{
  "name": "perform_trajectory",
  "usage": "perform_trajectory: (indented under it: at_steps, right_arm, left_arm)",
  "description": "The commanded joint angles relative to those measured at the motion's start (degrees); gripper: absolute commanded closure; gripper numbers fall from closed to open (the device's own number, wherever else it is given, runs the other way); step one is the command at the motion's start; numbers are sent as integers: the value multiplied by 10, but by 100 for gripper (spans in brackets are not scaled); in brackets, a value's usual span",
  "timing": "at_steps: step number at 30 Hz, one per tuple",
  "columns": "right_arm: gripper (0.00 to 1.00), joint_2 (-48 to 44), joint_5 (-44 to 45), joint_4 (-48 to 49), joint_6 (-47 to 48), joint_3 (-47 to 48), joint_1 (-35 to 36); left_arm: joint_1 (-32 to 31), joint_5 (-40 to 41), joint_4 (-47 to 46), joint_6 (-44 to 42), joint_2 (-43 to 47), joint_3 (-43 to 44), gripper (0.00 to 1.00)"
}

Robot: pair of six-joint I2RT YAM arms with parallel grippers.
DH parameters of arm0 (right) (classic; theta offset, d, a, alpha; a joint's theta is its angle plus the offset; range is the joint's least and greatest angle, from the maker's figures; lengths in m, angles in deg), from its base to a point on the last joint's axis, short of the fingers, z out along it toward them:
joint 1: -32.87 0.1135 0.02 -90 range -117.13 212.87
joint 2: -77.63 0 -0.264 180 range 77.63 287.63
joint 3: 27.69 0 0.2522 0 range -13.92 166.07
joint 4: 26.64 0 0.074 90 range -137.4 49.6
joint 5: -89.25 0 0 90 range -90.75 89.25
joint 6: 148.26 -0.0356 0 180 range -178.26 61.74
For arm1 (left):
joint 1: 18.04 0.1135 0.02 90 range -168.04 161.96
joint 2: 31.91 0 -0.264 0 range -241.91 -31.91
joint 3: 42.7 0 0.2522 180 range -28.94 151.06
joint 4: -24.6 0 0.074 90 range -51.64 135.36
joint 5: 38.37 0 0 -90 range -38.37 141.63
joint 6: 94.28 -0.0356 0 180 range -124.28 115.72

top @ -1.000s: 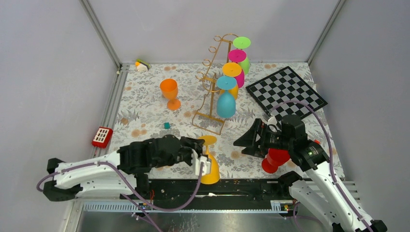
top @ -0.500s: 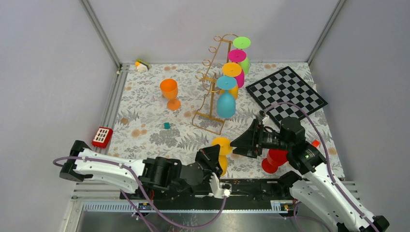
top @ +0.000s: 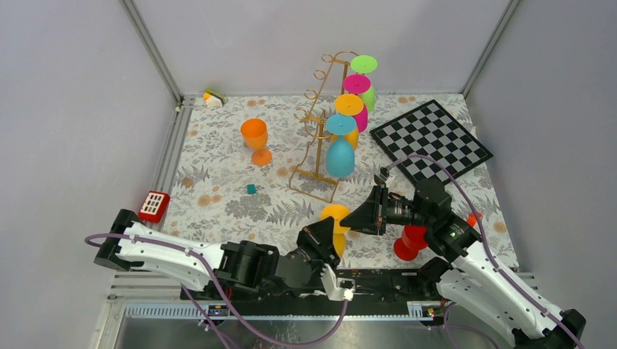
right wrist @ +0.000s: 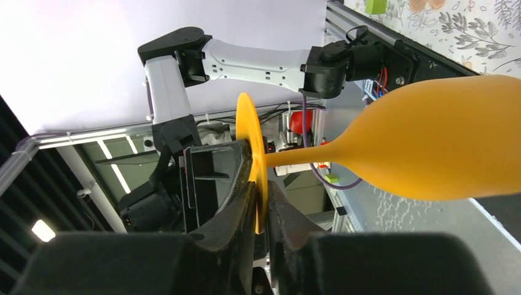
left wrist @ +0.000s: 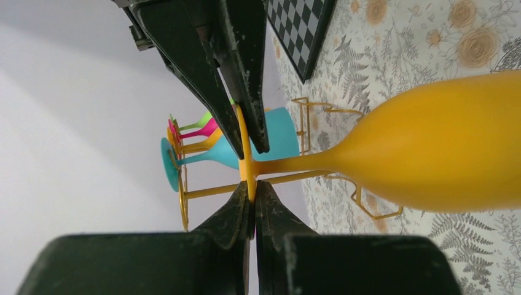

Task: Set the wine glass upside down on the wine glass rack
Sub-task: Turn the wine glass upside down at the wine rack.

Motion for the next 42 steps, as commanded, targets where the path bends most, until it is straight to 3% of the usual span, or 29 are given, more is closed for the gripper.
perform_trajectory:
  at_steps: [1,3,7,8,10,14,21,35,42]
  right_arm:
    - [90,11,5,68,-16,-10,9]
    - [99,13,3,77,-17,-14,8]
    - [100,11,9,59,2,-11,9]
    - [100,9,11,47,11,-9,9]
    - [100,5,16,20,24,-7,9]
    - [100,1,26,-8,46,1,9]
    - [100,0,50,-98,120,29,9]
    - [100,-17,89,-196,195,28,8]
    - [100,-4,104,-230,233,41,8]
  left_arm:
    - [-8,29,-43,0,-4,31,100]
    - [-8,30,-43,5,-5,27,100]
    - [-8,28,-45,27,0,19,99]
    - [-8,29,-45,33,1,17,93]
    - [-9,29,-45,53,4,16,69]
    - [-9,16,-61,94,16,6,2]
    - [-9,-20,-86,220,38,-14,1]
    - [-7,-24,-53,685,91,-81,1]
    - [0,-52,23,834,106,-70,1]
